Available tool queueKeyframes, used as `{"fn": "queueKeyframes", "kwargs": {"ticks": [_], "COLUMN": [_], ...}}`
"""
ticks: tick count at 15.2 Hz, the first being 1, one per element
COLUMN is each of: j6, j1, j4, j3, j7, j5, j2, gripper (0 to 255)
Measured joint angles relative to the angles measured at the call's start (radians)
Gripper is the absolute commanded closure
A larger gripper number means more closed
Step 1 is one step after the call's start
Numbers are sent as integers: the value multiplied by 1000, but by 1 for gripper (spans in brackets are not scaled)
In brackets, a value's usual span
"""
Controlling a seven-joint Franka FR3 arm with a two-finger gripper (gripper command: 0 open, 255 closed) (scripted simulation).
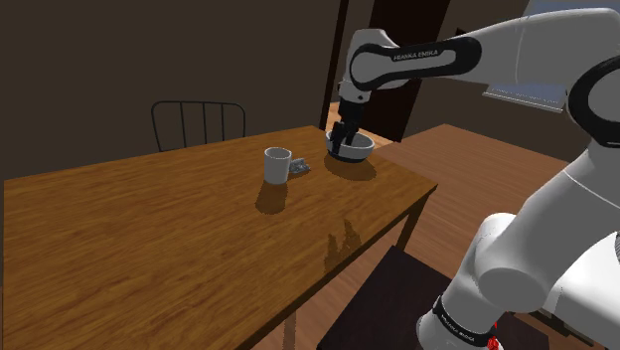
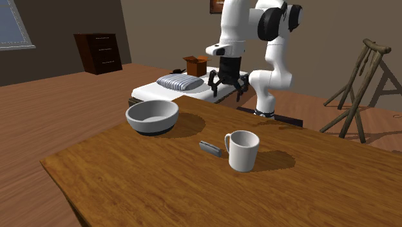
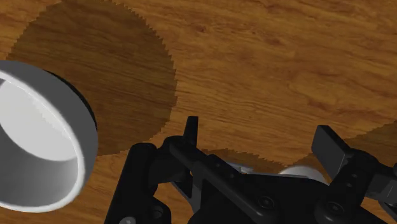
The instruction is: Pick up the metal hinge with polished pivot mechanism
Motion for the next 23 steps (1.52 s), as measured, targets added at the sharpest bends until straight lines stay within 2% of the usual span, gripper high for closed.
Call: {"fn": "queueKeyframes", "kwargs": {"ticks": [2,8,13,15,21,22,23], "j6": [29,74,69,80,149,152,153], "j1": [3,9,-6,-11,-11,-12,-12], "j4": [20,227,404,421,377,378,378], "j3": [-14,-28,-13,-9,-5,-5,-5], "j7": [-53,-208,-311,-326,-332,-334,-334], "j5": [15,100,157,165,174,175,175], "j2": [54,326,515,545,572,575,577], "gripper": [0,0,0,0,0,255,255]}}
